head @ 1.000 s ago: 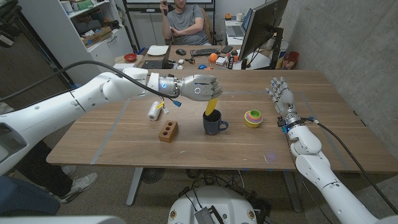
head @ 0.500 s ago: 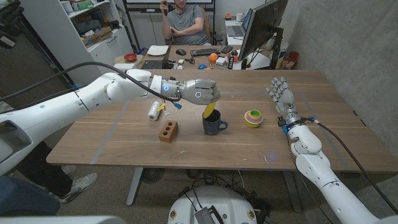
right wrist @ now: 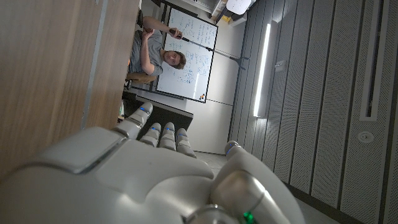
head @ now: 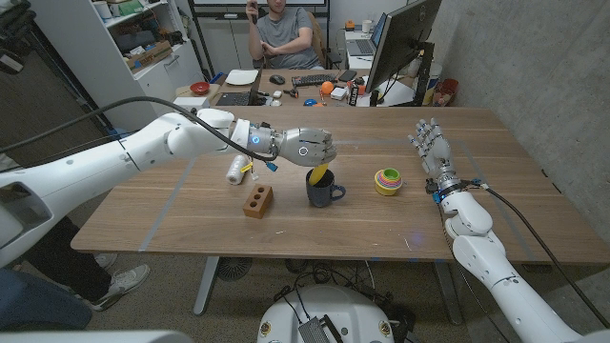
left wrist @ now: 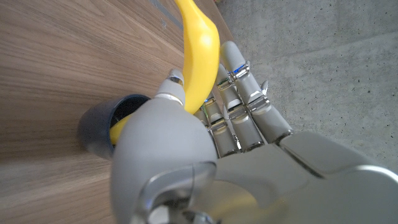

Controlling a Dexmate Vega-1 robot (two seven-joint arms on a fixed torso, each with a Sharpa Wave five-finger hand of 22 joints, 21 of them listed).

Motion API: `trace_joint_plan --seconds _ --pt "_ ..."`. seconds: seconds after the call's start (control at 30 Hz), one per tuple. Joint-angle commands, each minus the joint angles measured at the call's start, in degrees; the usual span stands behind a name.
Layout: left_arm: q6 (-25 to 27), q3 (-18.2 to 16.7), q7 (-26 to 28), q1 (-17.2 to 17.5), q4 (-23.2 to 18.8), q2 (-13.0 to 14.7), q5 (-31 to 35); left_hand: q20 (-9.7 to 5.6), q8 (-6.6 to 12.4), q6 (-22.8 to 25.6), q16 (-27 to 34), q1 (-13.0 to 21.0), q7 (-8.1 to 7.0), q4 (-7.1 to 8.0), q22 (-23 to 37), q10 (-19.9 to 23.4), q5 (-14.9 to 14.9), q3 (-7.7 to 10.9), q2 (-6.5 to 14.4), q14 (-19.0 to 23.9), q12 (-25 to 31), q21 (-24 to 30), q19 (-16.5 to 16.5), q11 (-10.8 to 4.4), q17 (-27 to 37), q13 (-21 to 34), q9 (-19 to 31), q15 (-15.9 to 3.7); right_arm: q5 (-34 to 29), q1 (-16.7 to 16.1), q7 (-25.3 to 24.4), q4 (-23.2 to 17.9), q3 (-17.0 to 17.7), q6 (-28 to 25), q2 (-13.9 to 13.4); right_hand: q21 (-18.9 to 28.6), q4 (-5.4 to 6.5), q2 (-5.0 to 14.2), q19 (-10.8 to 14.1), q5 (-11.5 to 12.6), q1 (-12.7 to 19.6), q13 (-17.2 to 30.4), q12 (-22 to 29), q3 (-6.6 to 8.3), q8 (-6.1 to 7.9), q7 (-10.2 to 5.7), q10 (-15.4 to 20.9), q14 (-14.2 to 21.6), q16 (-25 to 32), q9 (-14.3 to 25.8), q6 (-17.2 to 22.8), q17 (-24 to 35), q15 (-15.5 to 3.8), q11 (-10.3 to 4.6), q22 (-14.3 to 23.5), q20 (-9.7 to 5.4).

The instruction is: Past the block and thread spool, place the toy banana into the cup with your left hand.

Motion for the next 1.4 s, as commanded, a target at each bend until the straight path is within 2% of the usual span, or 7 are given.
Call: trace_joint_plan --seconds 0.03,0.3,0.9,1.03,1.17,1.27,1.4 --pt "1.19 1.03 0.27 0.32 0.35 0.36 1.15 -3.92 -0.18 -0.35 -0.28 2.37 -0.35 -3.04 0.09 2.62 -0.41 5.85 2.15 1.68 -0.32 0.48 -0.43 -3.0 0.03 0.35 0.12 -8.44 -0.22 -0.68 -0.76 -0.55 0.18 -0.32 0.08 0.17 -0.01 0.44 0.06 0.26 0.75 0.12 0.09 -0.03 0.09 0.19 0.25 0.11 0.17 0.25 0.27 0.02 -0.09 -0.04 0.11 -0.98" --pt "0.2 1.73 -1.45 0.42 0.46 0.17 1.43 -3.76 0.21 0.47 -1.08 2.09 -0.44 -2.84 0.06 1.67 -0.88 5.53 1.97 0.13 -1.09 1.04 -1.61 -2.82 -0.15 0.51 0.18 -8.28 -0.27 -0.82 -0.73 -0.32 0.23 -0.45 -0.03 0.17 -0.01 0.48 0.02 0.28 0.78 0.12 0.1 -0.05 0.09 0.21 0.25 0.12 0.17 0.25 0.26 0.02 -0.05 -0.02 0.1 -0.95" --pt "0.74 1.64 -4.9 0.93 0.19 0.2 2.26 0.45 -0.75 -3.8 -3.53 -3.98 -1.06 -0.83 -1.11 -4.17 -1.11 1.8 -2.25 -7.43 -5.17 0.38 -9.25 -1.53 -0.76 -0.53 -0.16 -7.66 -0.2 -0.22 -0.17 0.84 0.35 0.26 0.44 0.27 -0.03 0.57 0.22 0.31 0.85 0.12 0.1 -0.07 0.09 0.28 0.27 0.14 0.16 0.25 0.27 0.01 -0.01 0.07 0.13 -0.92" --pt "-0.73 1.58 -6.53 0.62 -0.27 0.0 1.26 3.77 -1.2 -6.53 -4.1 -5.79 -1.02 -0.33 -1.35 -7.67 -0.66 0.4 -3.47 -12.06 -6.32 -0.73 -12.63 -1.13 -0.93 -0.95 -0.28 -7.39 0.09 0.21 0.26 1.35 0.3 0.29 0.65 0.28 -0.04 0.59 0.23 0.32 0.88 0.12 0.11 -0.08 0.11 0.23 0.3 0.13 0.15 0.25 0.31 0.0 -0.04 0.04 0.14 -0.95" --pt "-0.34 1.98 -5.38 0.62 -0.41 0.32 2.07 6.21 -1.97 -16.74 -4.14 -7.06 -0.76 -0.18 -1.62 -12.57 0.06 -1.25 -4.67 -18.72 -6.75 -2.18 -15.74 0.03 -0.7 -1.5 -0.55 -6.67 -0.13 0.56 0.19 1.53 0.29 0.41 0.72 0.28 -0.05 0.6 0.24 0.33 0.9 0.11 0.13 -0.08 0.12 0.26 0.34 0.23 0.19 0.25 0.35 0.0 -0.06 0.04 0.14 -0.88" --pt "-0.23 2.05 -4.86 0.46 0.03 0.3 2.14 10.79 -1.54 -21.7 -4.5 -7.77 -1.22 -0.13 -1.89 -17.4 0.6 -2.76 -5.4 -27.18 -6.78 -6.15 -23.8 0.73 -0.63 -1.98 -0.71 -3.95 -0.05 0.87 0.37 1.93 0.18 0.32 0.9 0.3 -0.06 0.61 0.28 0.33 0.92 0.11 0.15 -0.08 0.12 0.22 0.4 0.29 0.2 0.25 0.35 0.0 -0.07 0.09 0.14 -0.96" --pt "2.36 2.52 -3.53 0.84 0.15 0.79 5.11 13.67 -1.31 -25.13 -4.69 -8.3 -1.98 -0.12 -2.04 -22.23 1.09 -4.27 -6.17 -34.28 -6.86 -10.36 -31.21 1.69 -1.21 -2.52 -0.81 -0.67 -0.08 1.18 0.34 2.22 0.09 0.0 1.07 0.31 -0.06 0.62 0.31 0.34 0.94 0.11 0.16 -0.09 0.13 0.24 0.45 0.37 0.23 0.25 0.38 -0.01 -0.11 0.14 0.13 -0.97"
